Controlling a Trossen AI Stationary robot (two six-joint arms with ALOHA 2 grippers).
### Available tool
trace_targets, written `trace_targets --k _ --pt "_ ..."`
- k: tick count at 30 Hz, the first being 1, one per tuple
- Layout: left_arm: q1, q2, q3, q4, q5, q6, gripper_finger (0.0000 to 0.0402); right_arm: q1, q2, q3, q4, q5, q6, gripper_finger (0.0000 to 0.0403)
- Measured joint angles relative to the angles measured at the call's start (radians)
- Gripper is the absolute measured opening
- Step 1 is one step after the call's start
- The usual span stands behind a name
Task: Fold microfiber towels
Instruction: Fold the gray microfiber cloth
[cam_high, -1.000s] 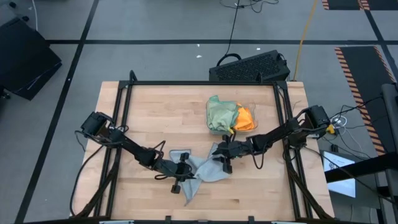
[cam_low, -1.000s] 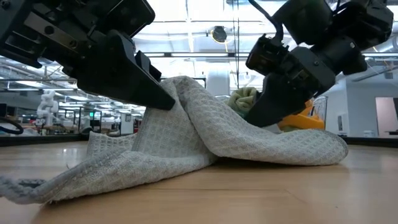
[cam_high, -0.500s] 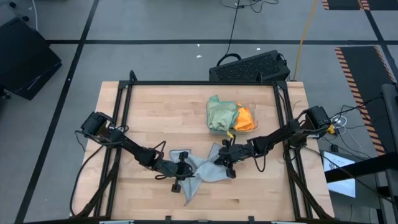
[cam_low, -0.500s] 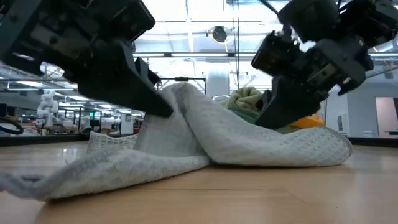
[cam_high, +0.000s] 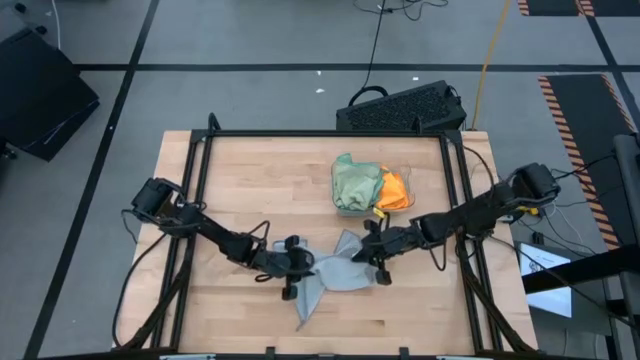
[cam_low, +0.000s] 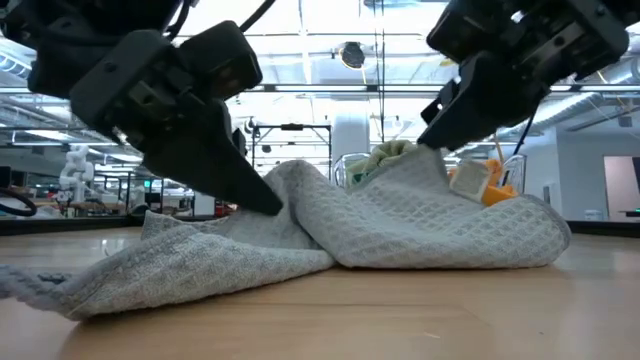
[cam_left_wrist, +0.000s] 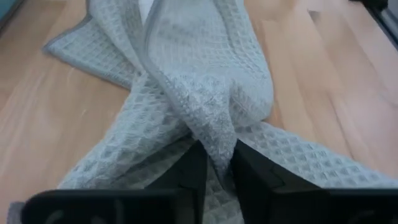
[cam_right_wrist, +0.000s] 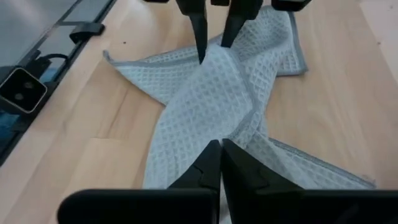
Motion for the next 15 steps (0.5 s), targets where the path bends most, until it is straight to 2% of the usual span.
trace_targets --k 9,15 --pt "-0.061 0.0 0.0 -0.002 0.034 -0.143 0.0165 0.033 -0.197 0.0 -0.242 0.071 -0.014 0.0001" --pt "-0.174 0.0 0.0 0.0 0.035 -0.2 0.0192 0.051 -0.344 0.0 -0.4 0.194 0.045 0.0"
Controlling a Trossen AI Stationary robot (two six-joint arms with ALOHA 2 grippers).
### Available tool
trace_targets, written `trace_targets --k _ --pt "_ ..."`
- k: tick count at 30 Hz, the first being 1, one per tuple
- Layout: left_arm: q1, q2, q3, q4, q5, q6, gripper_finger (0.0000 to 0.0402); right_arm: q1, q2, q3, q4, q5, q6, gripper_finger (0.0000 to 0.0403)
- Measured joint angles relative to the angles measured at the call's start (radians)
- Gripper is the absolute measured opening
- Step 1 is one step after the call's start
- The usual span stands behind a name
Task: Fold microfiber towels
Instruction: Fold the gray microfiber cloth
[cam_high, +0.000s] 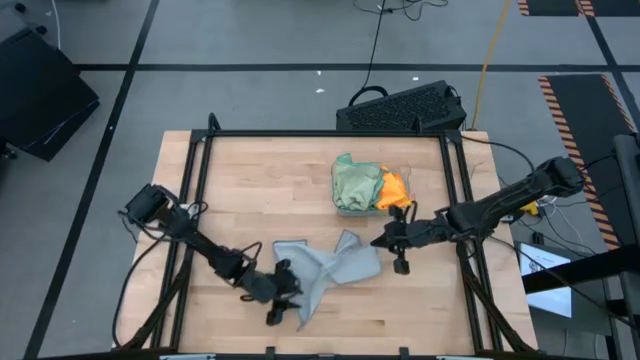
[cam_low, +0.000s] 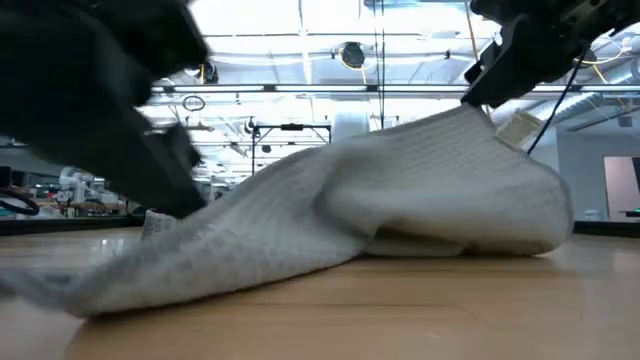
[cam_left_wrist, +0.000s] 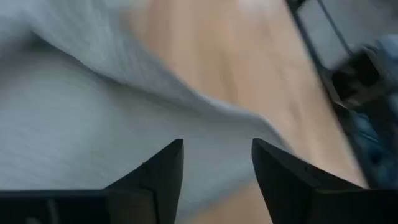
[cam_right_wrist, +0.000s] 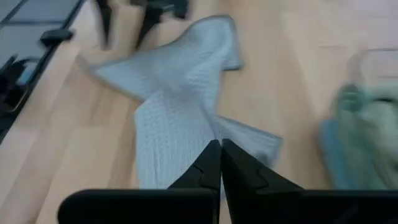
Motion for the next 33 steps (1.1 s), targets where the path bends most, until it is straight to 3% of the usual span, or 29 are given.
trace_targets --k 3,9,13,22,28,33 --pt "-0.069 0.0 0.0 0.001 -0.035 -0.033 0.0192 0.003 -0.044 0.0 -0.035 0.049 0.025 0.0" --pt "-0.22 0.0 0.0 0.002 -0.336 0.026 0.0174 -0.005 -0.061 0.0 -0.036 0.071 0.033 0.0" --pt "-0.277 0.011 0.021 0.002 -0.441 0.044 0.0169 -0.012 -0.06 0.0 -0.036 0.094 0.054 0.0" --pt "-0.29 0.187 0.251 -0.076 -0.443 0.212 0.0221 -0.012 -0.06 0.0 -0.029 0.094 0.077 0.0" --pt "-0.28 0.219 0.312 -0.239 -0.446 0.122 0.0242 -0.012 -0.06 0.0 -0.024 0.094 0.081 0.0" --pt "-0.266 0.259 0.314 -0.202 -0.442 0.099 0.0223 -0.012 -0.06 0.0 -0.021 0.094 0.082 0.0"
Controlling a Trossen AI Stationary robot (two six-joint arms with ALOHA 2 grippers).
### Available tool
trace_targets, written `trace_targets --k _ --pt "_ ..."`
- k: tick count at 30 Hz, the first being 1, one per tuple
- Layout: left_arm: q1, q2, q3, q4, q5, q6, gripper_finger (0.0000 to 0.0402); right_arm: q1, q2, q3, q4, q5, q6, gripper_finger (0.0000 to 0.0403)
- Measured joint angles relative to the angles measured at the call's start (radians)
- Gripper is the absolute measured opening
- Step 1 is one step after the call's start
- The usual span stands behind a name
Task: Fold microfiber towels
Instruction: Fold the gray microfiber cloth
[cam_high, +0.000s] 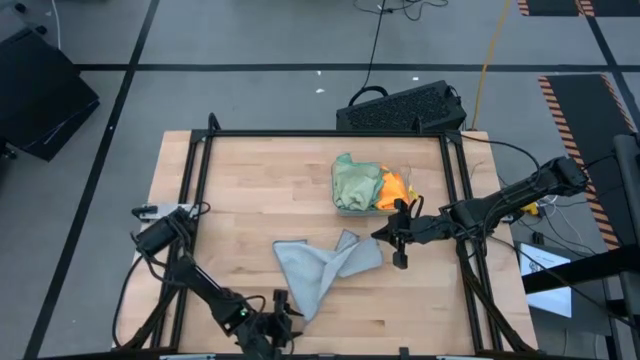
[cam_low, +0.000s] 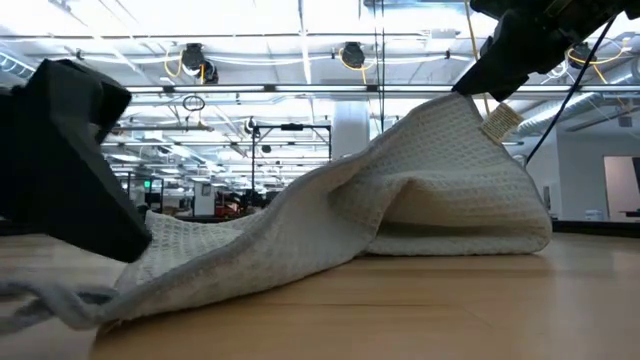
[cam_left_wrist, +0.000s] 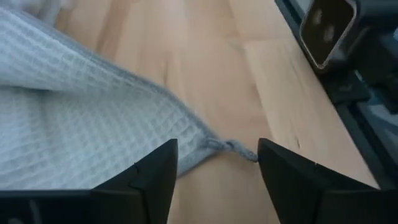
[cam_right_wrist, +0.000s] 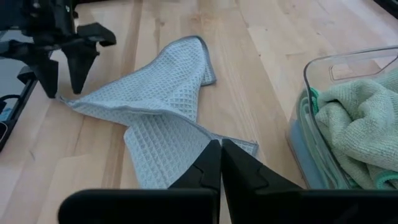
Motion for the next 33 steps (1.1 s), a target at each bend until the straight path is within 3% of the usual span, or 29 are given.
trace_targets --k 7,14,16,22,29,33 --pt "0.009 0.054 0.002 0.078 -0.036 0.1 0.0167 0.001 0.0 0.0 0.0 0.0 -0.005 0.0" --pt "0.044 0.028 -0.002 0.004 -0.1 0.123 0.002 0.001 0.0 0.0 0.001 0.0 -0.009 0.0" --pt "0.051 -0.019 -0.002 -0.073 -0.108 0.103 0.0012 0.002 0.0 0.0 0.02 0.0 -0.008 0.0" --pt "0.032 -0.275 -0.002 -0.383 -0.236 0.096 0.0005 0.008 0.0 0.0 0.253 -0.002 -0.094 0.0" --pt "-0.011 -0.69 -0.001 -0.784 -0.547 0.117 0.0004 0.007 0.0 0.0 0.636 -0.001 -0.392 0.0" --pt "-0.007 -0.924 -0.001 -0.871 -0.713 0.191 0.0004 -0.051 0.01 0.018 0.877 -0.004 -0.532 0.0"
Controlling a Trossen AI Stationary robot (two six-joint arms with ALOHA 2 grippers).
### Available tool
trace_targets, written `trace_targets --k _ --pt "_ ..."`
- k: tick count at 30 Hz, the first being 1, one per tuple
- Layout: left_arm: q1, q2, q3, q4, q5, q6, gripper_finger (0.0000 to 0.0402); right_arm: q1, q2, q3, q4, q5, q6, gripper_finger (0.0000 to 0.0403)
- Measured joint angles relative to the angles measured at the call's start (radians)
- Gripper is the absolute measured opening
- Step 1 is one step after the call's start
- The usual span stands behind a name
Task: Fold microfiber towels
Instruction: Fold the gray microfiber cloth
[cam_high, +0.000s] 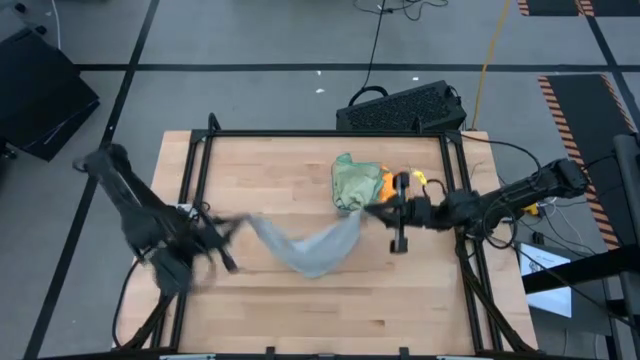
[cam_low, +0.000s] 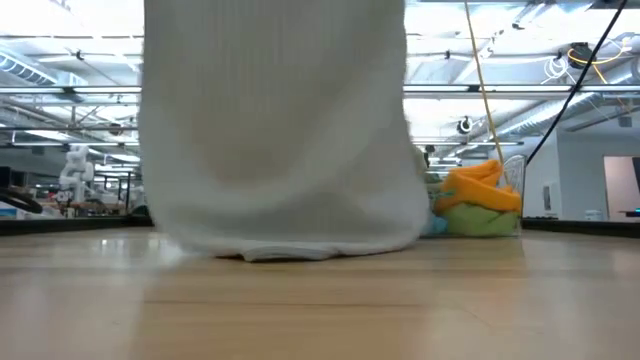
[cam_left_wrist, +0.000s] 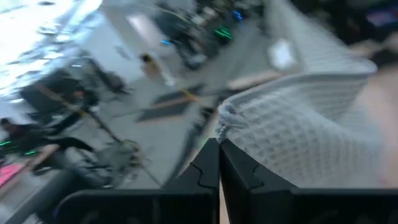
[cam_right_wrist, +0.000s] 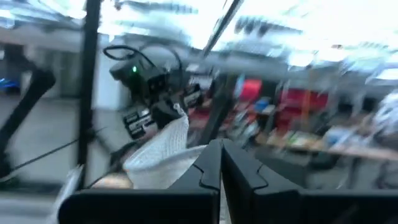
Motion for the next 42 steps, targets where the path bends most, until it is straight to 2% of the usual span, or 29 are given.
trace_targets --k 4,7,9,11,15,19,23,25,32,38,42 --pt "0.014 -0.22 0.0 0.034 -0.138 0.161 0.0005 -0.086 0.006 0.092 -0.032 -0.018 -0.034 0.0" --pt "0.037 -0.375 0.0 0.137 -0.146 0.295 0.0003 -0.164 0.005 0.205 -0.116 -0.115 0.02 0.0" --pt "0.056 -0.453 0.001 0.215 -0.073 0.36 0.0003 -0.199 0.017 0.289 -0.189 -0.176 0.05 0.0" --pt "0.065 -0.503 0.002 0.25 0.042 0.372 0.0005 -0.215 0.022 0.362 -0.306 -0.207 0.064 0.0" --pt "0.054 -0.532 0.001 0.137 0.259 0.229 0.0003 -0.214 0.02 0.424 -0.501 -0.298 0.138 0.0" --pt "0.033 -0.479 -0.037 0.037 0.406 -0.009 0.0005 -0.184 0.023 0.372 -0.537 -0.371 0.228 0.0" --pt "-0.006 -0.366 -0.098 0.1 0.555 -0.126 0.0003 -0.129 0.021 0.299 -0.498 -0.382 0.288 0.0" --pt "-0.038 -0.298 -0.121 0.155 0.595 -0.18 0.0005 -0.101 0.022 0.259 -0.464 -0.399 0.321 0.0" --pt "-0.152 -0.06 -0.13 0.259 0.558 -0.316 0.0005 0.017 0.057 0.14 -0.299 -0.395 0.423 0.0" --pt "-0.207 0.086 -0.13 0.27 0.527 -0.473 0.0003 0.111 0.169 0.093 -0.211 -0.394 0.519 0.0" --pt "-0.223 0.172 -0.13 0.306 0.525 -0.536 0.0004 0.169 0.258 0.091 -0.222 -0.39 0.563 0.0"
